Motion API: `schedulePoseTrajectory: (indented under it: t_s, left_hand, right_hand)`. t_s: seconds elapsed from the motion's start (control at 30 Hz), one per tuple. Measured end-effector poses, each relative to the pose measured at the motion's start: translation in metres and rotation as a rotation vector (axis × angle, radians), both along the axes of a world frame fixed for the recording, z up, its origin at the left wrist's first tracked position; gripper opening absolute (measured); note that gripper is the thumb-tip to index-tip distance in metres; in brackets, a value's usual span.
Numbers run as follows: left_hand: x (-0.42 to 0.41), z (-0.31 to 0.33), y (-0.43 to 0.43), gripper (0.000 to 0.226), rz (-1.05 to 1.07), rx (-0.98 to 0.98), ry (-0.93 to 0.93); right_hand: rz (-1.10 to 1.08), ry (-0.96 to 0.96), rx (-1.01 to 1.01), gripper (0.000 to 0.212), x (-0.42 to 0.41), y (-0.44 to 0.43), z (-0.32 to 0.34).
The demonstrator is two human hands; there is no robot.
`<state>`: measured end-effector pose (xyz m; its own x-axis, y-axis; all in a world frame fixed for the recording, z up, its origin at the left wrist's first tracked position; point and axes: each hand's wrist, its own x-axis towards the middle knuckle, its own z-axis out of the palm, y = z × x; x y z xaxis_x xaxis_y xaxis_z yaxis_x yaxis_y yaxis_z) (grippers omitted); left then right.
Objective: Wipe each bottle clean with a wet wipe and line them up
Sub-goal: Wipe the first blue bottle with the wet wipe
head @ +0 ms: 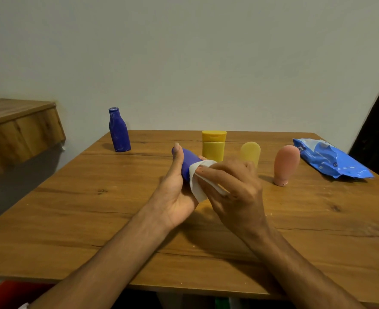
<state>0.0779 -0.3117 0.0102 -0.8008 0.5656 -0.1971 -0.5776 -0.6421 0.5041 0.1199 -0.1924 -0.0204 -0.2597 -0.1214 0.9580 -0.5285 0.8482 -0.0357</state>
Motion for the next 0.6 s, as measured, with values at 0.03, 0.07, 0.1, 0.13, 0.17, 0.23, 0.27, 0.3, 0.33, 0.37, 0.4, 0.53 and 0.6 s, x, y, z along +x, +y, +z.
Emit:
schedulePoseTrajectory:
  t_s: [0.03, 0.07, 0.1, 0.13, 0.17, 0.23, 0.27, 0.3, 0.33, 0.37, 0.4, 0.53, 0.6]
  left_hand:
    - [0.000, -0.001, 0.000, 0.070, -0.009, 0.010, -0.005]
    - [0.001, -0.001, 0.001, 0.070, -0.014, 0.016, -0.005]
    - [0.000, -0.002, 0.001, 0.070, -0.009, 0.013, -0.001]
    - [-0.001, -0.002, 0.001, 0.070, -0.002, 0.001, 0.004]
    - [-0.001, -0.003, 0.001, 0.070, 0.004, -0.008, 0.011]
    - [-0.002, -0.004, 0.002, 0.070, 0.011, -0.004, 0.010]
    - [-0.002, -0.004, 0.001, 0.070, 0.003, 0.006, 0.007]
    - [-0.003, -0.005, 0.001, 0.071, -0.019, 0.013, 0.012]
    - [-0.003, -0.006, 0.000, 0.071, -0.046, 0.011, 0.023]
    - [-0.004, -0.007, -0.001, 0.071, -0.059, 0.006, 0.030]
    - [-0.005, -0.007, -0.001, 0.070, -0.059, 0.010, 0.026]
    - [-0.006, -0.006, 0.002, 0.069, 0.015, 0.059, -0.018]
    - [-0.007, -0.008, 0.003, 0.069, 0.015, 0.063, -0.014]
  right_hand:
    - [0.000, -0.006, 0.027, 0.021, 0.000, -0.001, -0.001]
    - [-0.006, -0.014, 0.033, 0.020, 0.000, -0.001, -0.001]
    - [-0.009, -0.027, 0.010, 0.020, 0.001, 0.000, -0.001]
    - [-0.008, -0.035, -0.030, 0.024, 0.002, 0.002, 0.000]
    - [-0.003, -0.035, -0.065, 0.029, 0.003, 0.004, 0.001]
    - [0.006, -0.019, -0.061, 0.024, 0.002, 0.003, 0.003]
    - [0.017, -0.019, -0.022, 0.019, 0.002, 0.001, 0.003]
    - [0.031, -0.026, 0.027, 0.017, 0.001, -0.002, 0.002]
    - [0.047, -0.040, 0.067, 0.016, 0.001, -0.004, 0.001]
    - [0.057, -0.056, 0.081, 0.015, 0.001, -0.004, 0.002]
    - [0.059, -0.076, 0.062, 0.016, 0.002, -0.003, 0.002]
    - [-0.003, -0.111, -0.088, 0.022, 0.002, 0.007, 0.003]
    - [0.007, -0.108, -0.073, 0.020, 0.003, 0.005, 0.003]
